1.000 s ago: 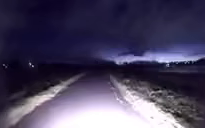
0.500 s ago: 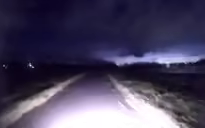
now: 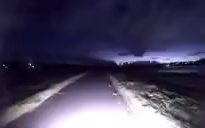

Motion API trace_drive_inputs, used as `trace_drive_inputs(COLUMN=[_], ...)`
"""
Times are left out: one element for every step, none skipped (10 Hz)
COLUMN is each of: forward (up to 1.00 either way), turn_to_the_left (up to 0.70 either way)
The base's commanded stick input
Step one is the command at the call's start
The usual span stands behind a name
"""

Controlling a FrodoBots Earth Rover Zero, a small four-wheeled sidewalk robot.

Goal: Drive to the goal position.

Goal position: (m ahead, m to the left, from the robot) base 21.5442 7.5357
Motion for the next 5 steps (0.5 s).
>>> trace_drive_inputs(forward=[0.7,0.7,0.7,0.7,0.7], turn_to_the_left=[0.0,0.0,0.03,0.11,0.24])
